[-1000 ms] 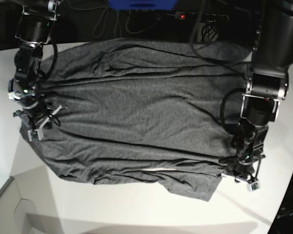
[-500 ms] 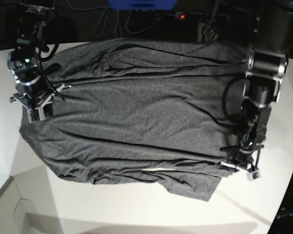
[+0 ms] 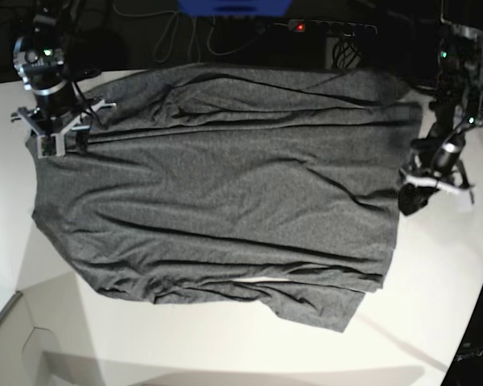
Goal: Layout the t-shirt on the table in an organized manner, then fold the t-shirt properly
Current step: 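Release the shirt and raise both grippers to its collar edge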
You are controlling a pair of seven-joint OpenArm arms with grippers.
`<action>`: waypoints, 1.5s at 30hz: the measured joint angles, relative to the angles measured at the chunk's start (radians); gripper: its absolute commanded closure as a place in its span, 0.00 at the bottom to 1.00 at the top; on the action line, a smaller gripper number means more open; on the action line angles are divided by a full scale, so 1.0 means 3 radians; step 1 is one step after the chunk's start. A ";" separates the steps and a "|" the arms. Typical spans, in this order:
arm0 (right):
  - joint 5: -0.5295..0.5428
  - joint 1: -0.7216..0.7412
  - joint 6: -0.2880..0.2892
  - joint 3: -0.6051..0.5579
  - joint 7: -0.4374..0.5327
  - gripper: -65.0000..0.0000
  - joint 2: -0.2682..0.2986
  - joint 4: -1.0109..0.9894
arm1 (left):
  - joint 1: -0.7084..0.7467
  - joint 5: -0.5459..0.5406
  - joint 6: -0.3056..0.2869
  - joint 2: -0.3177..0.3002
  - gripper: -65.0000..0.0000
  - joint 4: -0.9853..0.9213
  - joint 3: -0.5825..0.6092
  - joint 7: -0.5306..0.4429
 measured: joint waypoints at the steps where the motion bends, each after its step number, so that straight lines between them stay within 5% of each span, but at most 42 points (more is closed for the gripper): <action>1: 0.0000 -0.0018 0.0003 0.0015 0.0003 0.64 -0.0004 0.0000 | 0.0159 -0.0014 -0.0028 -0.0010 0.64 0.0097 -0.0056 -0.0050; 3: 0.0005 -0.0045 0.0001 0.0033 0.0013 0.64 0.0003 0.0001 | 0.0510 -0.0011 -0.0010 -0.0006 0.56 0.0308 -0.0154 -0.0011; 11: -0.0005 -0.0083 0.0003 0.0041 0.0010 0.64 0.0000 0.0000 | 0.1652 -0.0018 -0.0045 0.0220 0.54 0.0781 -0.0402 -0.0010; 17: -0.0001 -0.0145 0.0003 0.0046 0.0010 0.64 -0.0069 0.0003 | 0.2172 0.0280 -0.0006 0.0651 0.54 0.0988 -0.0931 -0.0015; 26: 0.0001 -0.0144 0.0005 0.0033 0.0014 0.64 -0.0070 0.0003 | 0.2046 0.1129 -0.0045 0.1052 0.54 0.0646 -0.0937 0.0019; 45: -0.0001 -0.0247 0.0004 0.0037 0.0015 0.64 -0.0071 0.0003 | 0.1654 0.1176 -0.0060 0.1052 0.54 0.0239 -0.0830 -0.0009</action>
